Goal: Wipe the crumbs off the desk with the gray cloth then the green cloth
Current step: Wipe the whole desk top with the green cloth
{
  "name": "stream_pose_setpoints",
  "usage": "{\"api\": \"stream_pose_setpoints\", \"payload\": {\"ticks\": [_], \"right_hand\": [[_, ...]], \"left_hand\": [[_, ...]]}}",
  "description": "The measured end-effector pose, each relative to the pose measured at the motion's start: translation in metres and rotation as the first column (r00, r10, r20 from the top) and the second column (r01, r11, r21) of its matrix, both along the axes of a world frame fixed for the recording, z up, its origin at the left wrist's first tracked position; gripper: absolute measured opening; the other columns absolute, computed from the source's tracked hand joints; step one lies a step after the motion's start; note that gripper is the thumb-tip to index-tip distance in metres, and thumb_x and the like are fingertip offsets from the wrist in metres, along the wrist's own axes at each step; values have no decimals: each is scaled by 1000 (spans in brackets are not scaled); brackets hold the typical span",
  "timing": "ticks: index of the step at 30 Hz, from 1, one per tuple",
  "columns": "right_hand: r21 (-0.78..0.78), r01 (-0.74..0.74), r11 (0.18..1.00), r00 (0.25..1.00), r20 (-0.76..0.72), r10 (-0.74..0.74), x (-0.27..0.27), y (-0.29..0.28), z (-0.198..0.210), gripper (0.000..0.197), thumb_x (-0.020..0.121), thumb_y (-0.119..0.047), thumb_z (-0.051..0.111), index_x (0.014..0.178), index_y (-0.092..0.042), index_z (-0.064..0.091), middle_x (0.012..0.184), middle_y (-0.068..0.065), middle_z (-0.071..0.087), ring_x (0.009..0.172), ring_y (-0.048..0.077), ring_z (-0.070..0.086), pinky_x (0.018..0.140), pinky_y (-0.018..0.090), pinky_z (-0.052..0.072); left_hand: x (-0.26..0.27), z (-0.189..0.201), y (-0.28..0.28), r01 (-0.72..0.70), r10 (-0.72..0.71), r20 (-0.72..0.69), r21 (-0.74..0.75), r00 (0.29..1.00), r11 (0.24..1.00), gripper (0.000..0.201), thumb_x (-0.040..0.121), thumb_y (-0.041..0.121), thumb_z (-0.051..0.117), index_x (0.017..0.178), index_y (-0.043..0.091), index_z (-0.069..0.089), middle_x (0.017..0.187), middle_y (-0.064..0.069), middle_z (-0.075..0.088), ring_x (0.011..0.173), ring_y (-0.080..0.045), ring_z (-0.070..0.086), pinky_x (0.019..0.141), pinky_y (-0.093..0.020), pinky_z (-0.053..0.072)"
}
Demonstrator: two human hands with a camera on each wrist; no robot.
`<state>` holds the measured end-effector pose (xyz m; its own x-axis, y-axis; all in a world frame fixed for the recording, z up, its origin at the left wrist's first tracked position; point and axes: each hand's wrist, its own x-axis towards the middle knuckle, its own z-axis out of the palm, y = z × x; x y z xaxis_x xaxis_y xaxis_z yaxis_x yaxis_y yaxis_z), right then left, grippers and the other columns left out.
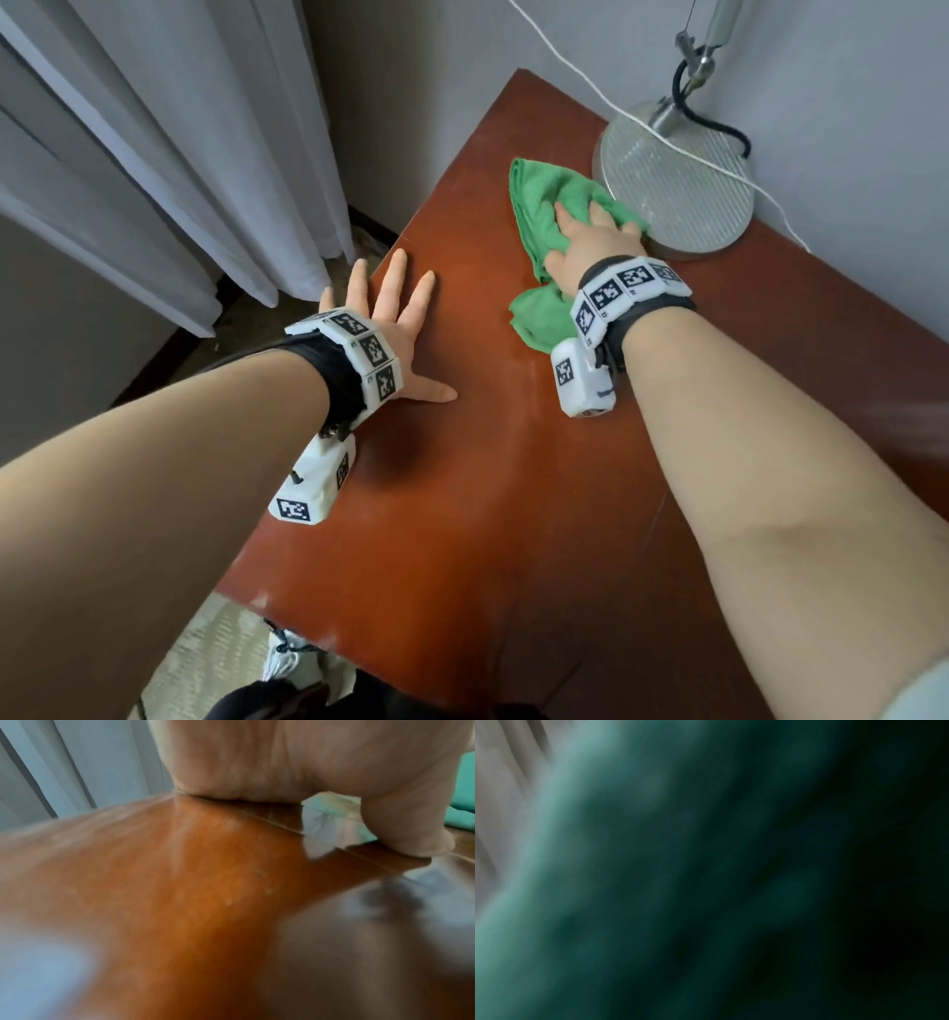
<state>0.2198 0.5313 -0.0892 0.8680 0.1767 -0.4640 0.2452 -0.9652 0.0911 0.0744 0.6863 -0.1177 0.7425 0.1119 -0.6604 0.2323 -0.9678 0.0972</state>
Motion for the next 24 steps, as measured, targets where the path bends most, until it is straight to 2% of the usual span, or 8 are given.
{"api": "stream_pose_setpoints", "payload": {"ticks": [3,5,11,14,15,17,19,24], "right_hand": [[-96,-35,995,999,35,38,28,30,-4,57,98,-27,30,150,-20,8,155,10,15,139,33,20,109,46,23],[-118,-48,992,998,44,53,42,50,-8,57,95,-27,32,148,-13,17,151,15,24,133,38,29,106,52,27],[-4,-184,983,977,107,184,72,79,2,57,95,-25,36,139,10,25,145,29,26,130,51,29,105,59,29],[-51,-240,970,960,139,244,77,86,14,62,91,-22,35,139,13,16,138,35,27,118,57,38,82,63,41],[-109,-265,958,948,152,279,80,85,16,61,91,-20,35,141,8,14,137,35,27,117,58,38,77,65,40],[-89,-308,947,939,130,318,83,80,22,57,93,-22,39,145,-8,19,144,25,26,128,50,32,95,63,33],[42,-333,942,941,84,329,79,73,17,56,94,-24,39,147,-22,22,151,14,24,134,39,25,108,50,26],[172,-462,870,867,-117,484,11,32,3,64,89,-33,46,145,-43,16,159,-5,1,138,37,14,115,35,16]], "left_hand": [[3,0,1,1,-1,-35,6,999,1000,123,64,80,54,140,33,-31,146,1,-41,139,-34,-25,114,-58,0],[4,-1,2,7,-7,-49,2,999,1000,123,64,80,53,139,33,-33,145,1,-42,139,-34,-26,114,-58,-1],[6,-4,3,5,-6,-88,-4,996,1000,123,65,80,52,136,34,-37,143,2,-45,138,-33,-29,113,-57,-7],[7,-5,3,0,-1,-103,-5,995,1000,122,66,80,53,136,34,-37,142,1,-46,137,-33,-30,113,-58,-7],[8,-5,3,0,0,-108,0,994,1000,122,66,79,52,136,34,-37,142,1,-46,137,-33,-31,113,-58,-7],[7,-4,3,-1,2,-112,4,994,1000,122,66,79,52,136,34,-37,142,1,-46,137,-33,-30,112,-58,-7],[6,-5,4,-3,3,-99,3,995,1000,123,66,79,53,136,34,-36,143,1,-45,138,-33,-29,113,-58,-6],[4,-1,2,14,-13,-40,20,999,1000,124,65,79,53,138,31,-35,147,0,-39,140,-34,-24,114,-57,-3]]}}
